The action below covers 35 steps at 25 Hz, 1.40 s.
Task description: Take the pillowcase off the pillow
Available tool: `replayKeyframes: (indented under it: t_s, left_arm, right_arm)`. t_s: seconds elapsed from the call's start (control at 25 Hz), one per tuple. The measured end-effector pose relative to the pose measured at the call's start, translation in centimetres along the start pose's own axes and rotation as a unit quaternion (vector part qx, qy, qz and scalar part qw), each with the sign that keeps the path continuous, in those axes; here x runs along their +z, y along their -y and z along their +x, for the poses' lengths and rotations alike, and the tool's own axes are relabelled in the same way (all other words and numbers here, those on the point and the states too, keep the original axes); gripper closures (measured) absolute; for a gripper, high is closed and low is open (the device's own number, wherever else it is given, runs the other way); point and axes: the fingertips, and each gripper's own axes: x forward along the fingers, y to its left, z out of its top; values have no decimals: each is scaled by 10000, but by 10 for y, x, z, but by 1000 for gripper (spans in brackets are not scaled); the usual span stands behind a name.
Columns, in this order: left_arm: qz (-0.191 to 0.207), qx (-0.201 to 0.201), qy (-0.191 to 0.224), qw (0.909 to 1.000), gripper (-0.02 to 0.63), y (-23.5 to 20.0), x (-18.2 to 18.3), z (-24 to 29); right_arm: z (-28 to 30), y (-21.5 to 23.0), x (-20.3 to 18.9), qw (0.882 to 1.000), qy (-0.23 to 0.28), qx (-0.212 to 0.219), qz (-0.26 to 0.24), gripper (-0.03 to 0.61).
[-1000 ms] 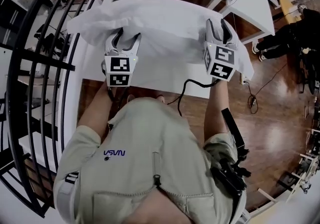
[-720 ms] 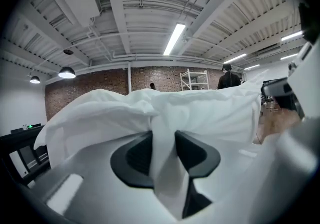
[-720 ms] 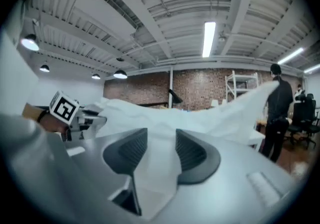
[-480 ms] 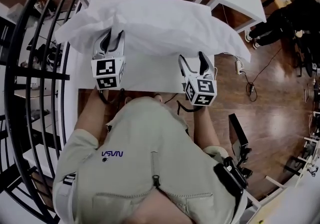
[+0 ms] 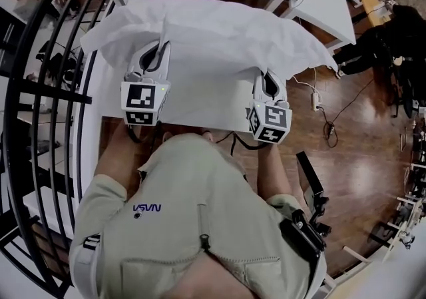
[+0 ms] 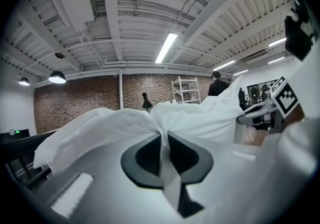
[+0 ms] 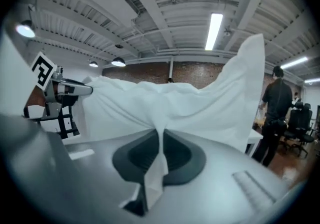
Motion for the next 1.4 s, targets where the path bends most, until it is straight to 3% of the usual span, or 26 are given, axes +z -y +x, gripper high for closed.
replayKeyframes:
  t_s: [0.12, 0.24, 0.52, 0.76, 0.88, 1.0, 1.16, 1.4]
  left_arm:
    - [-50, 87, 258, 9996, 600, -9, 37, -12]
    - [-31, 1, 222, 9997, 600, -13, 59, -12]
    - [-340, -319, -546, 9974, 601, -6, -5, 37]
    - [-278, -193, -621, 9975, 600, -25, -3, 80]
    - [-397, -81, -951, 9946, 556, -33, -27, 80]
    - [-659, -73, -978, 9930, 527, -29, -54, 58]
    - [-731, -312, -1187, 9897, 429, 0, -93, 10]
    - [-1042, -274, -1919, 9755, 426, 37, -175, -42]
  right_arm:
    - [-24, -7, 33, 9997, 6, 258, -43, 565]
    - [-41, -7, 62, 9989, -55, 379, -260, 565]
    - [-5, 5, 8, 9970, -742, 198, -104, 565]
    - [43, 17, 6, 9982, -584, -17, -117, 560]
    - [50, 13, -17, 9960, -866, 95, -194, 474]
    - [39, 4, -35, 9953, -950, 196, -79, 388]
    - [21, -32, -57, 9930, -987, 604, -214, 383]
    - [10, -72, -116, 9770, -1672, 1032, -831, 383]
